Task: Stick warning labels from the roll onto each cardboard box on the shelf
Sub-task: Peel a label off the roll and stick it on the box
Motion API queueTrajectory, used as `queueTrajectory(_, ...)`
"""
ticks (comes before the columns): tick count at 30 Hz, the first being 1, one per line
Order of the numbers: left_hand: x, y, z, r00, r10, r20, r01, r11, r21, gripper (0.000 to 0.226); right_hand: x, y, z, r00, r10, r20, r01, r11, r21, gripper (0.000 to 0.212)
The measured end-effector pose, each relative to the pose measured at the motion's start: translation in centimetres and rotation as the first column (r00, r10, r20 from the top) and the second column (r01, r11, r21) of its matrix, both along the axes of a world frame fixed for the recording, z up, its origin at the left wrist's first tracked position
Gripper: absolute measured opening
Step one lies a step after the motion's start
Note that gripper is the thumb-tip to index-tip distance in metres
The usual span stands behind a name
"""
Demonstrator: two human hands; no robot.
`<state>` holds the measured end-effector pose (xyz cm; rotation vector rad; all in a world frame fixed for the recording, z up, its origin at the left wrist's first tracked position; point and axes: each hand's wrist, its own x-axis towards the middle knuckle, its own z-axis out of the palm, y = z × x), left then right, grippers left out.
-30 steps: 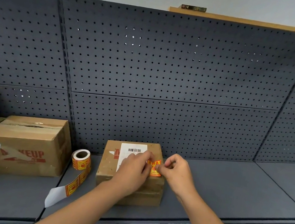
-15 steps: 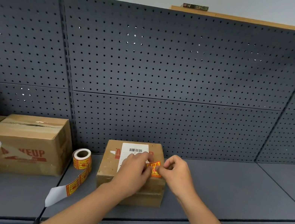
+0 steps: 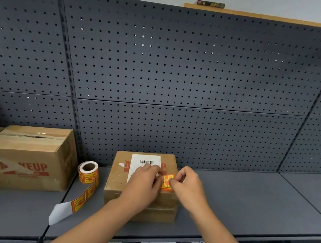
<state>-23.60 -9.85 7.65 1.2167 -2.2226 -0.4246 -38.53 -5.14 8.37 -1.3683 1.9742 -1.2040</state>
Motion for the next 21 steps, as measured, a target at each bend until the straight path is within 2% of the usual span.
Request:
queueTrajectory(3, -0.2, -0.1, 0.2, 0.998, 0.023, -0.062, -0.019, 0.997, 0.069, 0.035, 0.5, 0.0, -0.2, 0.999, -0.019, -0.036, 0.018, 0.999, -0.034, 0.021)
queueTrajectory(6, -0.4, -0.1, 0.3, 0.997, 0.018, -0.076, -0.011, 0.996, 0.088, 0.03, 0.9, 0.1, -0.8, 0.998, -0.031, -0.048, 0.026, 0.994, -0.107, 0.031)
queueTrajectory(9, -0.2, 0.0, 0.2, 0.996, 0.004, -0.084, 0.003, 0.996, 0.085, 0.025, 0.9, 0.2, -1.6, 0.996, -0.021, -0.086, 0.006, 0.986, -0.164, 0.031)
queueTrajectory(13, 0.0, -0.1, 0.1, 0.999, -0.006, -0.051, 0.008, 0.999, 0.045, 0.015, 0.5, 0.4, -2.4, 0.996, 0.007, -0.085, -0.02, 0.987, -0.157, 0.023)
queueTrajectory(18, 0.0, -0.1, -0.3, 1.0, 0.005, -0.013, -0.005, 1.0, 0.0, 0.016, 0.9, 0.2, -3.0, 0.999, 0.023, -0.042, -0.028, 0.99, -0.139, 0.007)
queueTrajectory(21, -0.2, -0.3, -0.3, 0.999, 0.038, -0.018, -0.037, 0.999, 0.029, 0.017, 1.0, -0.3, -2.8, 0.997, -0.042, 0.059, 0.047, 0.995, -0.089, 0.005)
